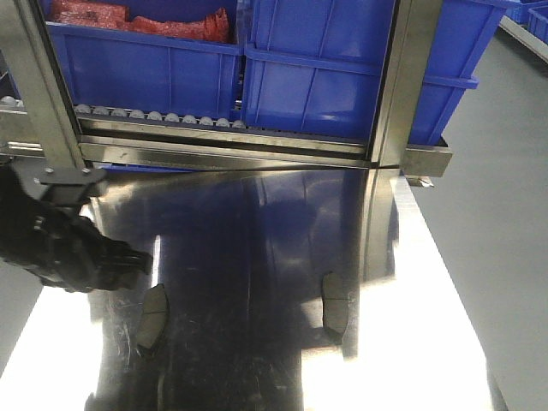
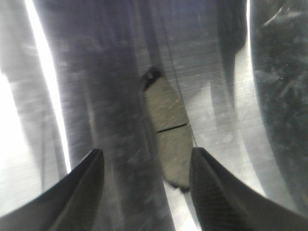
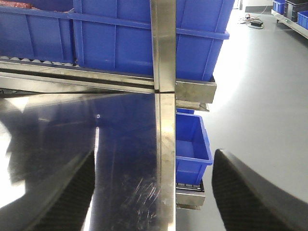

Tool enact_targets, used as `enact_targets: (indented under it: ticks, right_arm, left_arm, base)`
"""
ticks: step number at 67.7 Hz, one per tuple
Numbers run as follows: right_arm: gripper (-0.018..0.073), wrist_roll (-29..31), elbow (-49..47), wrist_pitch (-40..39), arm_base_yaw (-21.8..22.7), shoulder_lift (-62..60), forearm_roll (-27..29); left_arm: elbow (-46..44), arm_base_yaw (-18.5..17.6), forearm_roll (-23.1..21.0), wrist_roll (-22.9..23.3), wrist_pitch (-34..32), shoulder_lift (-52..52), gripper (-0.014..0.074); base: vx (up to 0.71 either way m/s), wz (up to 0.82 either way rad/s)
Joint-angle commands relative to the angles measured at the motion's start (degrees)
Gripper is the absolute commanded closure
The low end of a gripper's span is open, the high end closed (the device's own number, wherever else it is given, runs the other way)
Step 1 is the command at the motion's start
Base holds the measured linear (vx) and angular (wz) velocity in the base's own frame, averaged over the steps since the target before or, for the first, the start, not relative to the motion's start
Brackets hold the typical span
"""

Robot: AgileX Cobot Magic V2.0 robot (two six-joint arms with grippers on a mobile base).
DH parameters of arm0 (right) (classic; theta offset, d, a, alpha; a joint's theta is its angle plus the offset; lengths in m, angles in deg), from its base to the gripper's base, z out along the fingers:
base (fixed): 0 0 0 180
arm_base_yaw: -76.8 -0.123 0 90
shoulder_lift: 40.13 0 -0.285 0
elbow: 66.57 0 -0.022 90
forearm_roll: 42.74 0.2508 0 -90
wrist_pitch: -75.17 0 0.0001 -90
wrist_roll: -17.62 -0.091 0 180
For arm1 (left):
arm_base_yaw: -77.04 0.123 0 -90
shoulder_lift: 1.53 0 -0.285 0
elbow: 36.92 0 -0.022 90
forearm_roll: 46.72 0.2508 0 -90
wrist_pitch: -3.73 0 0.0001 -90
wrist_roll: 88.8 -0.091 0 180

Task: Move and align brake pads A on conveyor
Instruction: 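Lower the left gripper onto the brake pad nearest it and grasp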

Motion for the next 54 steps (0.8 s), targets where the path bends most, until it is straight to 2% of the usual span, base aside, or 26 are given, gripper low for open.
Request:
enact_targets:
  ticks: [1, 19, 35, 46, 54]
  right_arm:
    - [0.0072, 0.0, -1.4, -4.1, 0.1, 0.8, -0.6]
    - [0.0072, 0.0, -1.4, -4.1, 0.1, 0.8, -0.6]
    - [0.0072, 0.0, -1.4, -4.1, 0.1, 0.8, -0.6]
    - [0.0072, 0.0, -1.4, -4.1, 0.1, 0.8, -0.6]
    - [0.0072, 0.0, -1.4, -4.1, 0.1, 0.8, -0.6]
  left_arm:
    - [-2.9, -1.6, -1.1, 1.7, -2.1, 1.3, 0.0192]
    - [-5.6, -3.3, -1.5, 4.7, -1.5, 6.7, 0.0115]
    - [-6.9, -4.1, -1.0, 7.4, 0.5, 9.4, 0.0111]
    - [-8.6, -7.0, 4.2, 11.9, 0.9, 10.5, 0.0111]
    - [-9.0, -8.6, 11.1, 18.9, 2.6, 11.5, 0.0111]
  base:
    - [0.00, 0.00]
    - [0.00, 0.00]
    - [0.00, 0.00]
    - [0.00, 0.00]
    - [0.00, 0.00]
